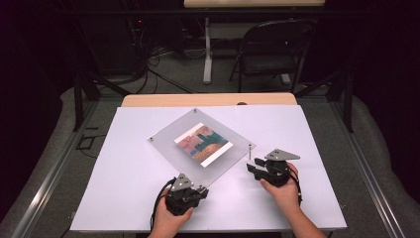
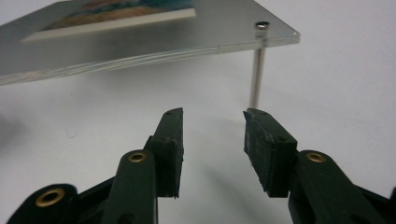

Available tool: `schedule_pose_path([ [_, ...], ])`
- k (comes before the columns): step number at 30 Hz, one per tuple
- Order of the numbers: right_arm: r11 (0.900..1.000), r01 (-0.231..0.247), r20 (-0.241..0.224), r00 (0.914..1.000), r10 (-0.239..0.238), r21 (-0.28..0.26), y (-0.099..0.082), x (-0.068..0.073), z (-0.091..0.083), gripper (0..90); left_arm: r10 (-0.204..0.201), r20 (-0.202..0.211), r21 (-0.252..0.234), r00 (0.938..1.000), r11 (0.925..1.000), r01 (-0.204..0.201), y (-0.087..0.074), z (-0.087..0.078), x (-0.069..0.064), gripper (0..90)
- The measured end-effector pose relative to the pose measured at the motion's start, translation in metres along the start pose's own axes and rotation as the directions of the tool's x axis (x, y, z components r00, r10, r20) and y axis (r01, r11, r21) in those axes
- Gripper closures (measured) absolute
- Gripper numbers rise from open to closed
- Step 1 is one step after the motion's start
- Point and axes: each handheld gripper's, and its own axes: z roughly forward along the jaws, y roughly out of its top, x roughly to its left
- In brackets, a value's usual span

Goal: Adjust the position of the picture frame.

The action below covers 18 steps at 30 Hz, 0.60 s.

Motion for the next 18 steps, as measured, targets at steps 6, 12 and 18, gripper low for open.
schedule_pose_path([
  [6,0.9993,0.033,0.011,0.9994,-0.033,0.016,0.006,-0.003,0.024,57.6,-0.039,-0.023,-0.022,0.999,0.999,0.038,-0.003,-0.016,0.006,85.0],
  [12,0.9987,0.05,-0.028,0.9984,-0.05,-0.009,0.018,-0.005,0.041,67.9,-0.061,-0.044,-0.043,0.9971,0.9973,0.059,-0.007,-0.027,0.012,85.0],
  [18,0.9985,0.054,-0.088,0.9947,-0.054,-0.003,0.022,-0.001,0.048,82.2,-0.085,-0.065,-0.055,0.9943,0.9952,0.081,-0.01,-0.036,0.016,85.0],
])
